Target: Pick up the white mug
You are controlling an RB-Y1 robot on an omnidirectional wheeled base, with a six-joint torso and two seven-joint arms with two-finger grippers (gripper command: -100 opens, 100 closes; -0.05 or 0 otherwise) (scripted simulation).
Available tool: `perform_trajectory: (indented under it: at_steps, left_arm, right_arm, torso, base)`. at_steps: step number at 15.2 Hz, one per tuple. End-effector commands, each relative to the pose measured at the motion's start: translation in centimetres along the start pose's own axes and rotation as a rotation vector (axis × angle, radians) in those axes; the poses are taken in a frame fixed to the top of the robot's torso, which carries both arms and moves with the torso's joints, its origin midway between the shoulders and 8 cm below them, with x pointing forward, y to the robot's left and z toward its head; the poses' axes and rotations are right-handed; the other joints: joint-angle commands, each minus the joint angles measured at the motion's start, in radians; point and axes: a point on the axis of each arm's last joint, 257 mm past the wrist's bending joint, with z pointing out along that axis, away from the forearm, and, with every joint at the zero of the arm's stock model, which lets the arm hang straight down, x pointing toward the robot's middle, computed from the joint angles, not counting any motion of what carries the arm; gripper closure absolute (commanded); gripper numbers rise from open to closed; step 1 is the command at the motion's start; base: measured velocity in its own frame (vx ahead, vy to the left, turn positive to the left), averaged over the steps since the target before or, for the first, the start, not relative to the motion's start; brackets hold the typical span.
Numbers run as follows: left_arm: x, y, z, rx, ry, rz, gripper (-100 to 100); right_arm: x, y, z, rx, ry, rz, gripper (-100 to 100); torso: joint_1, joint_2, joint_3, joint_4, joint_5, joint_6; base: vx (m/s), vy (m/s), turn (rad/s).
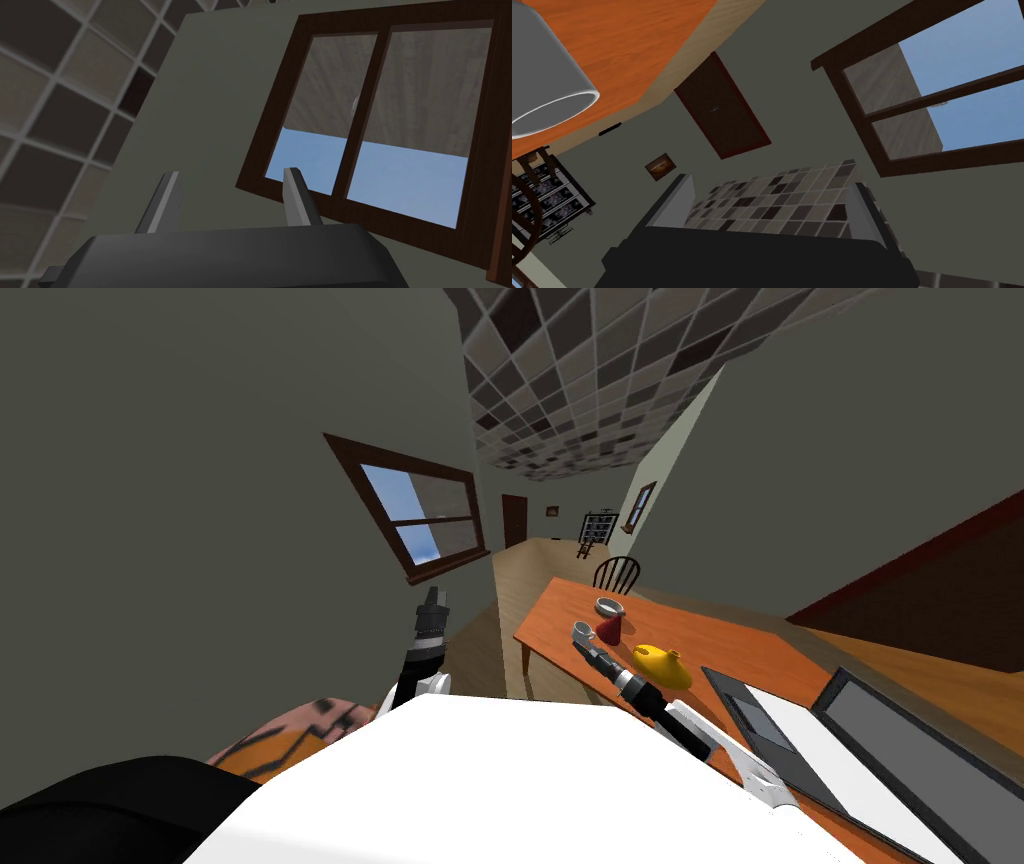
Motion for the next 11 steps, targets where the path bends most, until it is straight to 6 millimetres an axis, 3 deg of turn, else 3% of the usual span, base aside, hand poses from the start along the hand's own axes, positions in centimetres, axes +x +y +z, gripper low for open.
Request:
perform_trajectory:
  at_steps: [1, 8, 11]
  left_arm:
    - [0.0, 0.0, 0.0, 0.0, 0.0, 0.0, 0]
    - [0.0, 0.0, 0.0, 0.0, 0.0, 0.0, 0]
    - [0.0, 0.0, 0.0, 0.0, 0.0, 0.0, 0]
  right_arm:
    - [1.0, -2.3, -1.4, 0.033, 0.056, -0.04, -100]
    - [2.8, -6.9, -4.5, 0.096, 0.182, -0.138, -100]
    - [3.7, -10.1, -7.2, 0.129, 0.288, -0.224, -100]
  torso:
    - [0.0, 0.0, 0.0, 0.0, 0.0, 0.0]
    - [0.0, 0.0, 0.0, 0.0, 0.0, 0.0]
    - [-0.001, 0.0, 0.0, 0.0, 0.0, 0.0]
  base:
    - [0.032, 0.061, 0.21]
    - [0.026, 0.049, 0.145]
    - [0.039, 0.05, 0.236]
